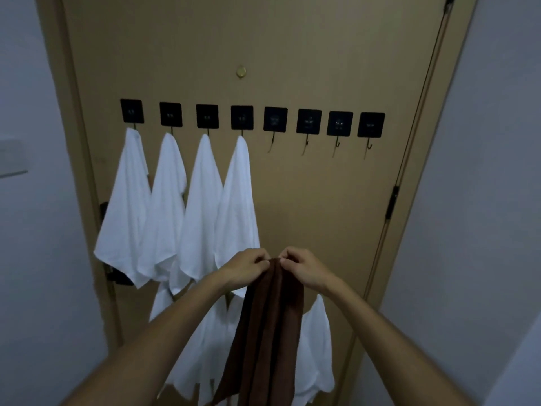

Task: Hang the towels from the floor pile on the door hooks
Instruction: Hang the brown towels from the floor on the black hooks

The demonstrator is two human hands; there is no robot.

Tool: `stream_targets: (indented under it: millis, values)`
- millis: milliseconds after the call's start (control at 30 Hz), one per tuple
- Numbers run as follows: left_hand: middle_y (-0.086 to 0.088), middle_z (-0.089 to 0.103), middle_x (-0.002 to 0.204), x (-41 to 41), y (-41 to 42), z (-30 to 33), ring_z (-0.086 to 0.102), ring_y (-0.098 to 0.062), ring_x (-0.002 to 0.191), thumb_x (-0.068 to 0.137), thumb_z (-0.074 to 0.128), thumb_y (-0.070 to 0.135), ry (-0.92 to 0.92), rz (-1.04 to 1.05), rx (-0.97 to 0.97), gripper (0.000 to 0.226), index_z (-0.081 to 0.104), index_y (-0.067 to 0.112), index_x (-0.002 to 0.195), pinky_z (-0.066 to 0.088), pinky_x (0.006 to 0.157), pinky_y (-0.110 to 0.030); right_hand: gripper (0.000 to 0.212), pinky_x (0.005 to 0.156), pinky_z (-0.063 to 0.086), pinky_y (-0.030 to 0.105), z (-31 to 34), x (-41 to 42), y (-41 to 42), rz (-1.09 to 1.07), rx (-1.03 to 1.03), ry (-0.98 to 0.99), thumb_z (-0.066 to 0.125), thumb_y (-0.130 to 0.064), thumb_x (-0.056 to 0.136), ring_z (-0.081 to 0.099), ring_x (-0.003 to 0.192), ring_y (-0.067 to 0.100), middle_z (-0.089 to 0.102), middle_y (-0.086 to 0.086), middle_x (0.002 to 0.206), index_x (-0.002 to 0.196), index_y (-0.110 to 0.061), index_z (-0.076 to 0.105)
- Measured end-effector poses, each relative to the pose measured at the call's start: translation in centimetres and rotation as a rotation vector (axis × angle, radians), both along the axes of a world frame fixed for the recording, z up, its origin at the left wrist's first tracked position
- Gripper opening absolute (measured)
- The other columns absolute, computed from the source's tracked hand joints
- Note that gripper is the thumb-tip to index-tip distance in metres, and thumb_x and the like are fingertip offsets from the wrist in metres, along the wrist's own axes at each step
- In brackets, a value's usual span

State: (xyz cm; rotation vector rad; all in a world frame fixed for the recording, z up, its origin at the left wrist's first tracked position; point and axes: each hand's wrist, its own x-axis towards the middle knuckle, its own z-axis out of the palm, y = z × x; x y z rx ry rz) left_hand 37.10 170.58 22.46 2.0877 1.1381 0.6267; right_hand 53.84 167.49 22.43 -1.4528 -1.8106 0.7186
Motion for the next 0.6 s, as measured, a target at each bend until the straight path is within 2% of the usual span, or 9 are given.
stream_targets:
  millis: [67,167,333,433,600]
  values:
    - [0.006,0.054,0.074,0.1,1.8,1.3,0.051,-0.01,0.067,0.095,0.043,0.018,-0.002,0.007,0.027,0.025,0.053,0.021,0.073,0.043,0.069,-0.028,0.012,0.067,0.038,0.017,0.5,0.7,1.4,0.001,0.015,-0.002,0.052,-0.009,0.092,0.049,0.075,0.009,0.058,0.001,0.082,0.083,-0.013,0.058]
    - [0.005,0.052,0.074,0.8,4.0,3.3,0.048,-0.012,0.068,0.096,0.038,0.018,-0.025,0.017,0.04,0.026,0.05,0.02,0.073,0.041,0.069,-0.029,0.013,0.064,0.039,0.015,1.0,1.8,3.4,0.012,0.017,0.01,0.055,-0.008,0.09,0.05,0.07,0.004,0.057,-0.005,0.076,0.081,-0.017,0.057]
    - [0.004,0.053,0.077,2.5,7.7,6.7,0.048,-0.012,0.07,0.097,0.038,0.018,-0.078,0.038,0.13,0.026,0.05,0.02,0.074,0.04,0.069,-0.028,0.017,0.067,0.039,0.022,3.2,3.3,7.7,-0.019,0.204,0.122,0.058,-0.004,0.085,0.049,0.072,0.007,0.056,-0.002,0.075,0.078,-0.02,0.056]
    - [0.006,0.058,0.082,3.0,10.0,9.0,0.052,-0.012,0.076,0.098,0.041,0.021,-0.076,0.046,0.235,0.021,0.056,0.02,0.083,0.042,0.069,-0.024,0.029,0.064,0.038,0.017,5.4,4.0,10.1,-0.04,0.293,0.173,0.058,0.002,0.086,0.046,0.066,0.001,0.052,-0.006,0.074,0.081,-0.026,0.052]
    - [0.001,0.059,0.087,3.6,13.5,12.3,0.053,-0.012,0.078,0.098,0.044,0.017,-0.152,0.123,0.427,0.013,0.057,0.014,0.1,0.039,0.066,-0.019,0.022,0.054,0.035,0.011,9.3,4.3,13.7,-0.08,0.41,0.154,0.055,-0.005,0.089,0.039,0.064,0.006,0.043,-0.006,0.073,0.083,-0.021,0.043]
